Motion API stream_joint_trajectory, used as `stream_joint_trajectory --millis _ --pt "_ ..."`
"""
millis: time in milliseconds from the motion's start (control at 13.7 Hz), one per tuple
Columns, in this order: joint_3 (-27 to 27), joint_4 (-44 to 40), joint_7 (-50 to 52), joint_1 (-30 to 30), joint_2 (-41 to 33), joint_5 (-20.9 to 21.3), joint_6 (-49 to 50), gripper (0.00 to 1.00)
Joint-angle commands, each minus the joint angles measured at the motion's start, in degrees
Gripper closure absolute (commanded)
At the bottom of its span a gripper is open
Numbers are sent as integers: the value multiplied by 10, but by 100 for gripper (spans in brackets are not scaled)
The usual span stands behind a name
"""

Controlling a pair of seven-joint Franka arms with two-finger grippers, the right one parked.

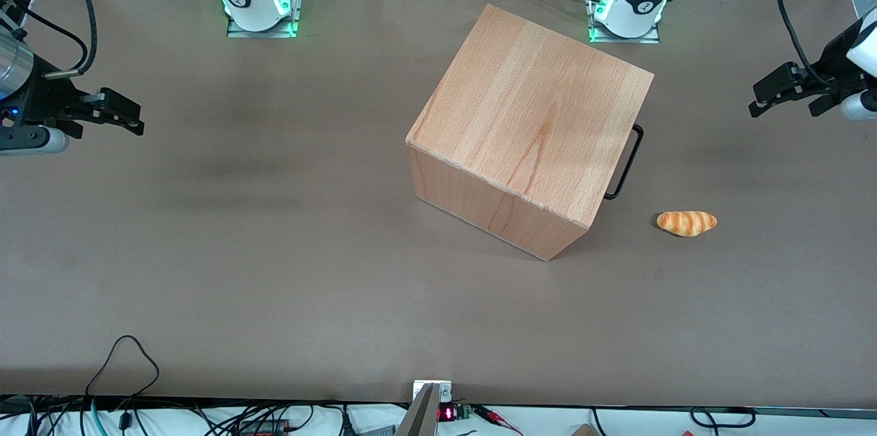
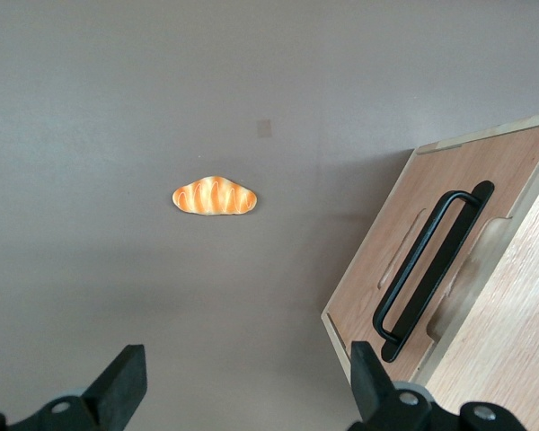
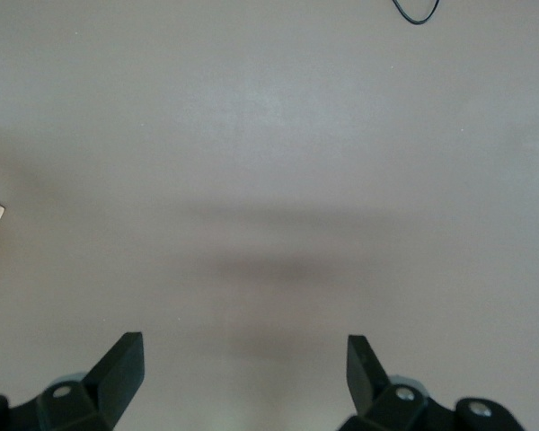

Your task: Open top drawer with left arm

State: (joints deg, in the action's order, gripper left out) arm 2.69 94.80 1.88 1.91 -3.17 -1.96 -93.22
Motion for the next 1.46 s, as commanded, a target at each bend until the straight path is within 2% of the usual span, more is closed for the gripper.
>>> stream_joint_trajectory --millis 0,220,439,951,1390 --pt "-2 -20 -6 -2 5 15 30 0" --pt "-3 -24 -6 -2 6 17 31 0" --pt "-10 -25 -6 -2 10 53 29 0" --pt "-11 4 -5 -2 33 13 -3 0" --pt "-15 69 -15 0 41 -51 -42 0"
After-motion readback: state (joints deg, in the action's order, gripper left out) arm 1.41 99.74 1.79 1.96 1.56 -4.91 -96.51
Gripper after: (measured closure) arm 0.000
